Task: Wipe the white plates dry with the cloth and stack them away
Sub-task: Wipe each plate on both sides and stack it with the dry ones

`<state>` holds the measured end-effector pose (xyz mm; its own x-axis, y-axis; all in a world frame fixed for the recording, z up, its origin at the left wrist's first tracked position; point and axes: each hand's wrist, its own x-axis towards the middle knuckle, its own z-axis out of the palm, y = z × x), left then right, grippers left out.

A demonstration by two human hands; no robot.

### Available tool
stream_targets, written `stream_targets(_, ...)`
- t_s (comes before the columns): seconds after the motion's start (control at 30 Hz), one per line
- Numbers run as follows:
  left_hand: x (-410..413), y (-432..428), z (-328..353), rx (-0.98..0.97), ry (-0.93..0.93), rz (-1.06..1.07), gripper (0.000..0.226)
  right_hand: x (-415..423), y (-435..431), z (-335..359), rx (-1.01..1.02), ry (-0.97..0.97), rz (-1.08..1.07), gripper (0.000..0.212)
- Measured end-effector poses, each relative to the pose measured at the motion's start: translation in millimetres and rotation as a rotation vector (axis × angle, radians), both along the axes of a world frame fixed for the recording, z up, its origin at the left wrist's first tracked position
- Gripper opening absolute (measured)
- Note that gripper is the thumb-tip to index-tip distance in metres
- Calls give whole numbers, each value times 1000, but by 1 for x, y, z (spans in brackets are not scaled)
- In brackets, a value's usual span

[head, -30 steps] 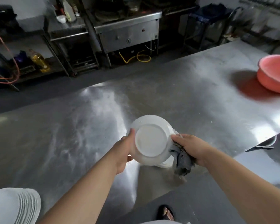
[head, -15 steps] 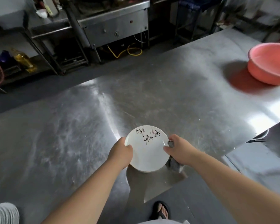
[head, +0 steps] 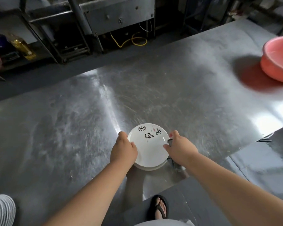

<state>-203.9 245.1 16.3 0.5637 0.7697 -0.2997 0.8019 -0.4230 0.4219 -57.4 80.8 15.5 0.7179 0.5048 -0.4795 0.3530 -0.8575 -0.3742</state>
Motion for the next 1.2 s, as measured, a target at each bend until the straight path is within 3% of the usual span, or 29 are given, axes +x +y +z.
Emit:
stream_targets(0.27, -4, 6, -1, 40, 46, -60, 29, -1, 1, 17, -119, -135, 102, 41)
stream_targets(0.47, -51, 45, 32, 19, 16, -36, 37, -31, 58, 65, -131, -308, 328, 41)
stream_targets(0.63, -166, 111, 66, 56, 59, 110, 37, -112, 161, 90, 2, -212, 536, 33)
stream_targets(0.97, -469, 172, 102, 114, 105, 587, 24, -366, 309, 102, 76, -96, 938, 26)
stream_targets(1.2, -566, 180, 64, 19, 77, 744, 29, -468, 349, 64, 14, -168, 984, 33)
